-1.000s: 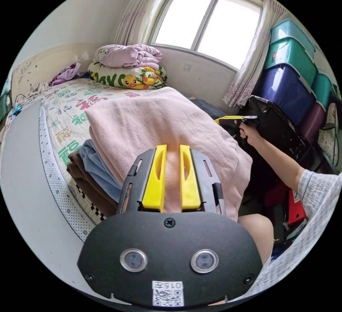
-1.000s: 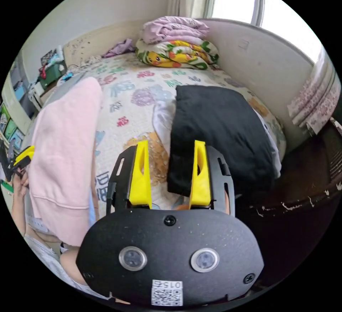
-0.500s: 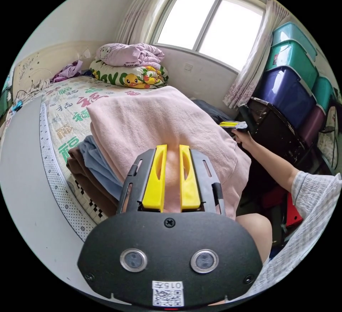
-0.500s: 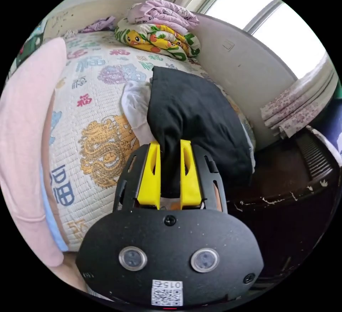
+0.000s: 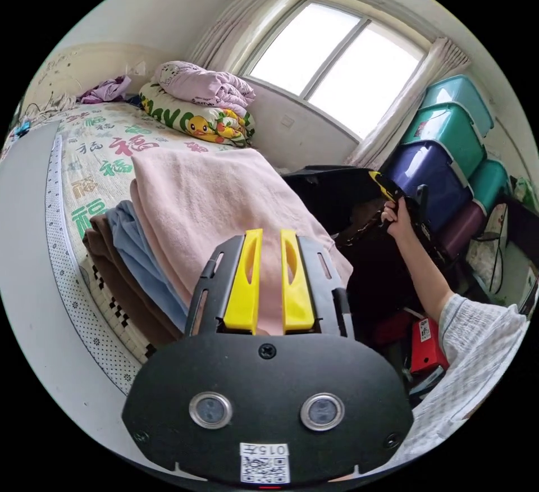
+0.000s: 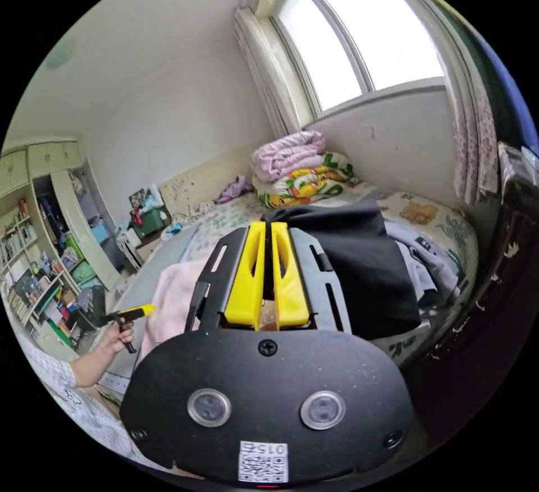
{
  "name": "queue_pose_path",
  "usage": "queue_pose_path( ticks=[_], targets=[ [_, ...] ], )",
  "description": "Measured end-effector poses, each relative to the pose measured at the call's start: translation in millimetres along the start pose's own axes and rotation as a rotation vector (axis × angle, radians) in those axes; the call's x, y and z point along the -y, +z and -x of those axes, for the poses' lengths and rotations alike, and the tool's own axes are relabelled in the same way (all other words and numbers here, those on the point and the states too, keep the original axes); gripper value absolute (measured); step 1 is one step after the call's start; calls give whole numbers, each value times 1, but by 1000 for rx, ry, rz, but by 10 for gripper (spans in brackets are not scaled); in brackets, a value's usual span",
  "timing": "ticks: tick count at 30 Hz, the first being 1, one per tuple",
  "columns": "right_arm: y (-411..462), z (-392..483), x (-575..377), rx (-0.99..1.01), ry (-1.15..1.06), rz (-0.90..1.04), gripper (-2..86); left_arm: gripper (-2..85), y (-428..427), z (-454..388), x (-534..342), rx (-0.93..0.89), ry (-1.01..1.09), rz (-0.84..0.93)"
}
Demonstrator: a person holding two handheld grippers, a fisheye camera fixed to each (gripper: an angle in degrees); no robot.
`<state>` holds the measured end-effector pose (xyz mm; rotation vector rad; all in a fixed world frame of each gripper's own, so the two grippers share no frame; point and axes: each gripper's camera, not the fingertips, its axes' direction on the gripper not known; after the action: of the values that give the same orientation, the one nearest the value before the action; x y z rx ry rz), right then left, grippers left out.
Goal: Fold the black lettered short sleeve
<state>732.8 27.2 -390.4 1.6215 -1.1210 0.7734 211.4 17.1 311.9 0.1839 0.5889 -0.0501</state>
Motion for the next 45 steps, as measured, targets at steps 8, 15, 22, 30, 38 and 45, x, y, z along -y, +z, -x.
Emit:
queue_pose_path(
  ticks=[8,15,22,30,38,45],
  targets=[
    [-278,206,56,261,-223,-373,-4,168,-39,-112,28,-160,117,17],
    [-465,342,19,379,-339,-555,-3,50,-103,-209,7,-545,198,-12],
    [-571,398,-33,559,-333,-600,-4,-8,-287,-197,-3,-537,158,-233],
    [-570,456,-72,770,-291,-469,-3,28,-488,-188,-18,-402,263,-351],
    [-533,489,-108,1018,-226,-365,-2,181,-465,-147,-88,-206,9,-210],
    [-495,470,-148,979,-306,-303,-1,17,-538,-124,-41,-38,-80,-419]
  ],
)
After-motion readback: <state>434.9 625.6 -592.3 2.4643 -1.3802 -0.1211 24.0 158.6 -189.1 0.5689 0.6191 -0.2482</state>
